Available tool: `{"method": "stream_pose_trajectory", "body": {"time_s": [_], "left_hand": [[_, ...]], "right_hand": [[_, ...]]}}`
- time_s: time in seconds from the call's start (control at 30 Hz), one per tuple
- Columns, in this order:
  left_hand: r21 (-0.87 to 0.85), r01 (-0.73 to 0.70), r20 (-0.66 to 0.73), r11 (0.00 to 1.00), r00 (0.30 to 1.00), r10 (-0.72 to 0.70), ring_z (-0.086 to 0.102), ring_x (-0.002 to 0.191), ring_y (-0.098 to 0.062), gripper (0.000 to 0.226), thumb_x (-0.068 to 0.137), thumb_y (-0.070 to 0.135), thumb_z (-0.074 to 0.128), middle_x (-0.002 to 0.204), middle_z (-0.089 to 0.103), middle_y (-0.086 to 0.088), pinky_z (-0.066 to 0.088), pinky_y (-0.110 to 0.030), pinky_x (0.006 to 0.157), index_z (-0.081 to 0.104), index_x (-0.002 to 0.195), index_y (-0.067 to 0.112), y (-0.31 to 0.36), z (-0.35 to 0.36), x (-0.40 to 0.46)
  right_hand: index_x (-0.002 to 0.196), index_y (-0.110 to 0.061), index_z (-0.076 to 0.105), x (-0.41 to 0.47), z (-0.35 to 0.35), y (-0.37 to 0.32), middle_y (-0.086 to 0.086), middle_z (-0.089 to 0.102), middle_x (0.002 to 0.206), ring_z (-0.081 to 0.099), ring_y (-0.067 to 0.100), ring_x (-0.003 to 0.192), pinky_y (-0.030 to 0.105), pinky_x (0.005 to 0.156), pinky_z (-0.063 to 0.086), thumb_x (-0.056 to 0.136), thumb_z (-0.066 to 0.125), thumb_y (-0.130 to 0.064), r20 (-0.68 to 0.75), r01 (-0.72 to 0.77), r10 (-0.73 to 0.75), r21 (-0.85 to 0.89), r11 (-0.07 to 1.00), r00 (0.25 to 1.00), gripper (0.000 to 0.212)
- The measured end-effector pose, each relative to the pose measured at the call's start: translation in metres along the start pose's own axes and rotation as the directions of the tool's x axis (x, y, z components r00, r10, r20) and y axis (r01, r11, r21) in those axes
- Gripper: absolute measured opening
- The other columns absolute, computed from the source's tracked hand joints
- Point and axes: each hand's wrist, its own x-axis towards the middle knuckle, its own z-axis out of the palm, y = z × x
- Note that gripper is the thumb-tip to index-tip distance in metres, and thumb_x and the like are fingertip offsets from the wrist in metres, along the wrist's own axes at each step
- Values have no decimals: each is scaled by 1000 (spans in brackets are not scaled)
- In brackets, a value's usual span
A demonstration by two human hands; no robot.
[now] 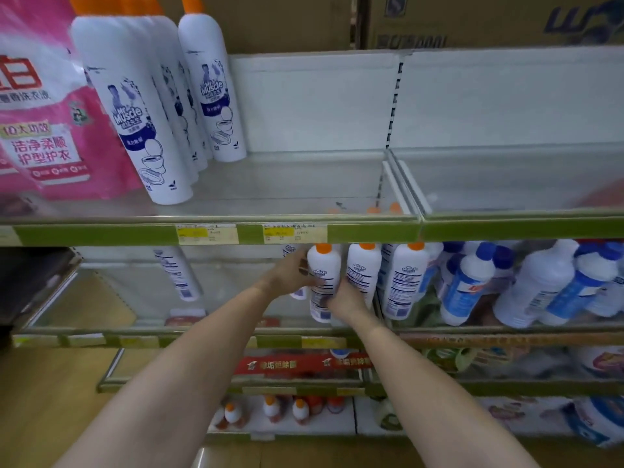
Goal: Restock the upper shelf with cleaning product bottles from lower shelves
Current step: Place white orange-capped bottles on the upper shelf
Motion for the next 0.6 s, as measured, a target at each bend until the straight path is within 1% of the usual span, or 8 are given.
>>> {"method": "stream_pose_trajectory", "body": {"time_s": [0.1,0.17,0.23,0.33,0.4,0.5,0.53,0.6], "left_hand": [[8,14,-42,1000,999,-14,64,111,-19,81,71,15,89,121,67,0,54,-42,98,48,141,23,4,3,-2],[-9,34,-53,999,998,-35,64,110,-20,75,73,9,87,117,67,1,54,-37,97,51,137,20,13,3,-6],[-9,50,-72,999,996,-51,64,107,-20,71,72,9,87,111,67,3,53,-38,96,54,133,21,16,5,-7],[6,52,-120,999,991,-51,65,106,-22,72,69,12,89,113,69,0,53,-45,97,56,133,23,15,8,-10],[7,53,-138,999,989,-52,64,107,-22,73,69,13,89,116,69,-2,53,-46,97,56,134,21,15,10,-13],[-21,41,-164,999,985,-44,64,106,-21,71,70,14,89,116,69,-1,54,-41,97,58,134,19,23,9,-23],[-36,30,-179,999,983,-36,64,106,-22,69,71,13,88,116,70,-3,54,-42,97,59,134,18,24,8,-26],[-34,30,-190,999,981,-36,63,106,-26,63,72,10,87,115,69,-5,53,-43,98,61,129,14,27,6,-34]], "right_hand": [[118,-13,64,12,0,7,9,69,113,63,27,107,30,79,44,87,75,-21,83,12,-9,-32,999,997,34],[115,-11,66,17,1,10,10,69,112,64,28,105,34,82,49,86,77,-23,126,-8,13,-41,999,992,33],[113,-10,67,19,2,11,11,70,111,64,29,104,38,88,52,85,78,-25,138,-21,28,-51,998,990,33],[111,-10,67,19,4,11,10,72,109,65,27,102,37,88,52,85,78,-24,125,-17,23,-48,999,992,31],[108,-11,64,15,4,11,8,70,102,65,27,99,36,85,51,86,75,-21,105,-16,18,-27,1000,994,26],[102,-15,61,8,5,12,5,64,98,59,23,90,27,69,47,84,78,-19,69,-27,28,-7,1000,997,25],[98,-15,60,4,6,10,4,64,96,58,22,88,25,67,47,84,79,-20,59,-37,38,-3,999,998,25],[94,-17,59,-3,10,9,2,62,94,62,23,93,29,72,48,83,80,-21,42,-51,52,-21,998,998,25]]}}
